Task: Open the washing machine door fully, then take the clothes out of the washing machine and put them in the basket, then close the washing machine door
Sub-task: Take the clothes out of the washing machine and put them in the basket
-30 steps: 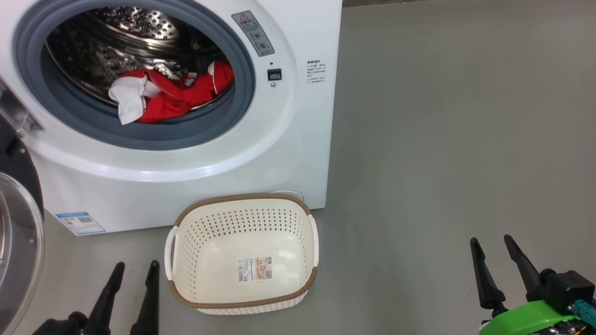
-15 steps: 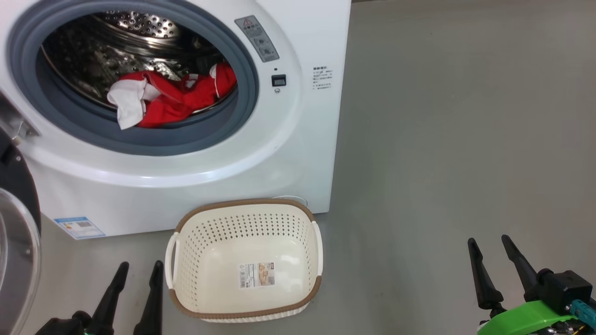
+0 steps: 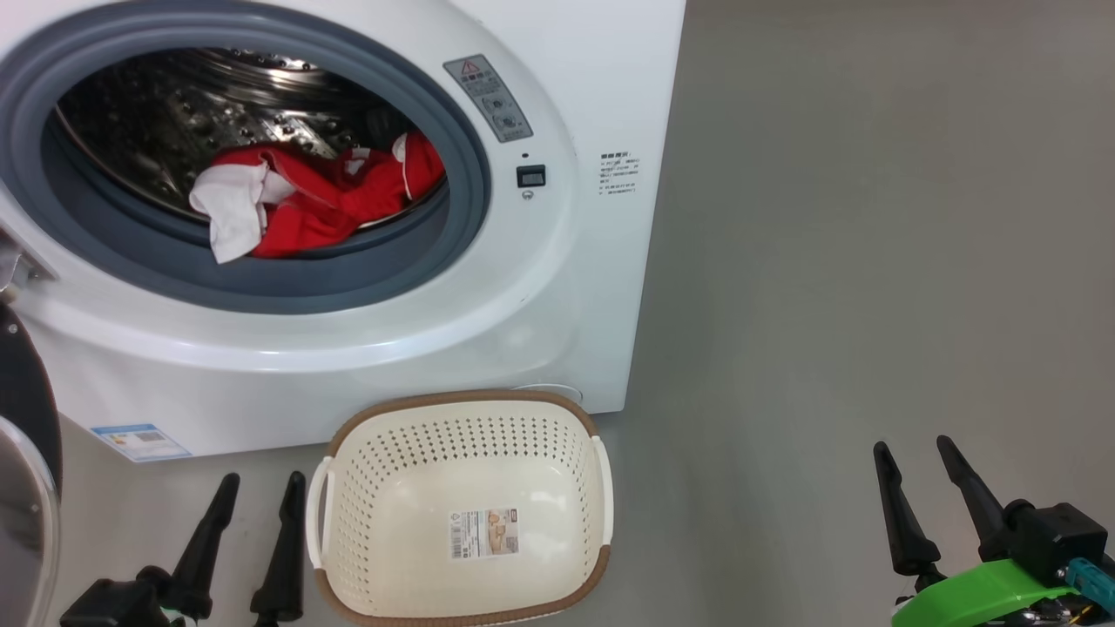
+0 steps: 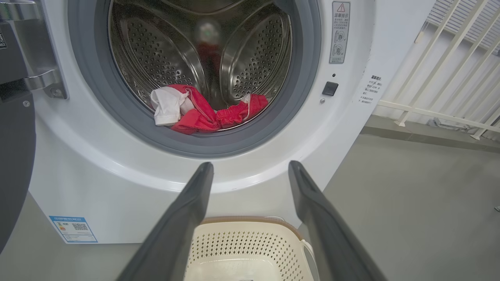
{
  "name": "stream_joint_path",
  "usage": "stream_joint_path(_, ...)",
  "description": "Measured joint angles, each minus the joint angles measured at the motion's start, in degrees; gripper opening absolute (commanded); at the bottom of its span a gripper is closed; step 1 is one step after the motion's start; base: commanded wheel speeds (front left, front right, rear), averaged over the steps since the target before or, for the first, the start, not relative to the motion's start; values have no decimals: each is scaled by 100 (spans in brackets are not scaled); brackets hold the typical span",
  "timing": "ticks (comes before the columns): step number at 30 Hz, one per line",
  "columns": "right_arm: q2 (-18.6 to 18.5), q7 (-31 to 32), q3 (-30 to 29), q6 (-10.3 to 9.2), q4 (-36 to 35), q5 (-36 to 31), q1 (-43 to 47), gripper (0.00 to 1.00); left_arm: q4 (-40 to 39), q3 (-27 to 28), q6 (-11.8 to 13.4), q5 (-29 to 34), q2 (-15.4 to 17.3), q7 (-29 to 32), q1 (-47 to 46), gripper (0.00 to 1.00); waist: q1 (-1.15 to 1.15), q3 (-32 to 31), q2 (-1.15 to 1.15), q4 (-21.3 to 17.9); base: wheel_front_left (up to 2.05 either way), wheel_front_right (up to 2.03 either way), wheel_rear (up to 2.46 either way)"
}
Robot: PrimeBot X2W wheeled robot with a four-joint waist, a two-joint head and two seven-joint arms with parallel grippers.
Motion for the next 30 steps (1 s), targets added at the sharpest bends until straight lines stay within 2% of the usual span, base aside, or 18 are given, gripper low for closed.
stream_joint_path(11, 31, 0, 26, 0, 0, -16, -126, 100, 104, -15, 0, 57, -19, 0, -125, 100, 0, 144, 0, -3, 0, 0, 0)
stream_joint_path(16, 73, 0, 70, 0, -10, -18, -264, 100, 254, -132, 0, 56, 38, 0, -485, 100, 0, 296, 0, -56, 0, 0, 0)
stream_joint_path(23, 156, 0, 120, 0, -58, -43, -492, 100, 834, -316, 0, 99, 140, -1, -1549, 100, 0, 642, 0, -164, 0, 0, 0)
stream_joint_path(30, 203, -1, 224, 0, -115, -43, -828, 100, 1881, -275, 0, 437, 296, -1, -3198, 100, 0, 1163, 0, -392, 0, 0, 0)
